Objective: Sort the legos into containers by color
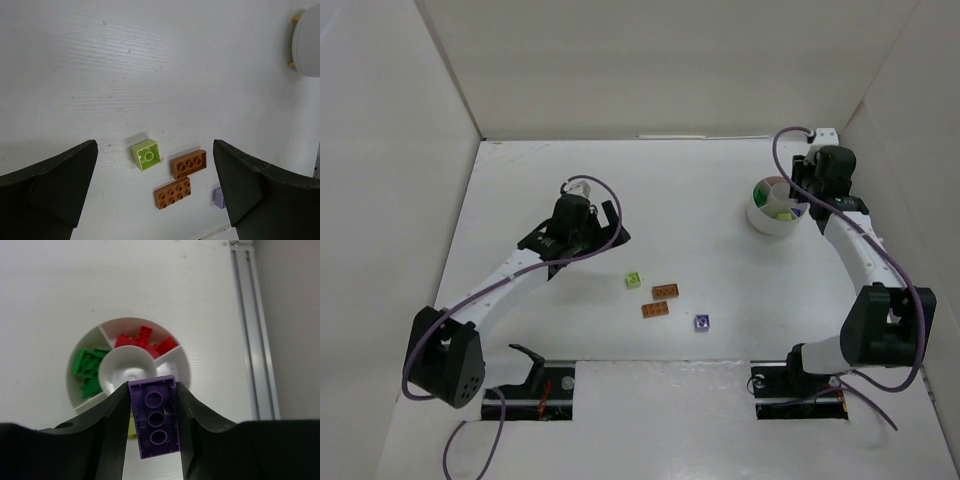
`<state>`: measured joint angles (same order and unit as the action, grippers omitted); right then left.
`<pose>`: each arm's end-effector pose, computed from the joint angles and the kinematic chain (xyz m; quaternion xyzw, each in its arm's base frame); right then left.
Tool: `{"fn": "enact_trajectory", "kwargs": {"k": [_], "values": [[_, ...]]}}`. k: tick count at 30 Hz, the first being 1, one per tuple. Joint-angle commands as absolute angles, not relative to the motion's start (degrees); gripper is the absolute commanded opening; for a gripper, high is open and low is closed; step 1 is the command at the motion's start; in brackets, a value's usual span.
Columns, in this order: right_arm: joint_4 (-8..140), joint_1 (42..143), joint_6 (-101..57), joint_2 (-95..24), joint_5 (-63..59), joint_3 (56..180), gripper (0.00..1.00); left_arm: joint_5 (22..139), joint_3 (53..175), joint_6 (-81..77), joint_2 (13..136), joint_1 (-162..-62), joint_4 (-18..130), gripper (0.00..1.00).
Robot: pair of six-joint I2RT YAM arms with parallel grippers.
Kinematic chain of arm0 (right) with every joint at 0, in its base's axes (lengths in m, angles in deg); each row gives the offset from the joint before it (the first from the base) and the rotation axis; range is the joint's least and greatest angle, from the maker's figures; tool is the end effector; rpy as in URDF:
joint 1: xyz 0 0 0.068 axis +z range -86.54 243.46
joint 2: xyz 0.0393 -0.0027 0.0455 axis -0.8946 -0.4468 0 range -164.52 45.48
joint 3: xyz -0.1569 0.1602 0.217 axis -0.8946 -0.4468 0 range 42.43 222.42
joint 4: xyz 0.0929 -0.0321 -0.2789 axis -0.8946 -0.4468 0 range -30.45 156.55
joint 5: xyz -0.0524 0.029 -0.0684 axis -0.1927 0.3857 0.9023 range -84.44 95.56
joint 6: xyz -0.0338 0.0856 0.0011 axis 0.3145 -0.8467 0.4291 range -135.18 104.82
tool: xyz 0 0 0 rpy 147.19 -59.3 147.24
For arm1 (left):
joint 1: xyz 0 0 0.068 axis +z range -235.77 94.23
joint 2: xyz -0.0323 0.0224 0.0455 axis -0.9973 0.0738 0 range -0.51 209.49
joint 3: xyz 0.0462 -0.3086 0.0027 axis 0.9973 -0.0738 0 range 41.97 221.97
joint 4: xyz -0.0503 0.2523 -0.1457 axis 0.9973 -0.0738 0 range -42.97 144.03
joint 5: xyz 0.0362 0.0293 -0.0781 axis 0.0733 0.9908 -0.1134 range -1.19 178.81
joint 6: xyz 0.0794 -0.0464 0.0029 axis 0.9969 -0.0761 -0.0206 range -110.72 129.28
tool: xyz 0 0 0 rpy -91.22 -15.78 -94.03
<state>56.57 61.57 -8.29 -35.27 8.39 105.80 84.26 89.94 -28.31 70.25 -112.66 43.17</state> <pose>0.3960 -0.0171 0.3151 -0.0245 0.8538 -0.0608 0.5165 0.2934 -0.1563 0.2606 -0.0634 0.8787 -0.2813 0.3804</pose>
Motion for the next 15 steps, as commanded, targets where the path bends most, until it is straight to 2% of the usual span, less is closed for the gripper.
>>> {"fn": "enact_trajectory", "kwargs": {"k": [1, 15], "values": [[57.7, 58.2, -11.5, -35.8, 9.5, 108.2, 0.2, 81.8, 94.4, -25.7, 72.0, -112.4, 46.8, 0.99], [58.2, 56.4, -20.1, -45.3, 17.2, 113.2, 0.23, 80.7, 100.2, -22.6, 79.8, -112.4, 46.3, 0.99]]}}
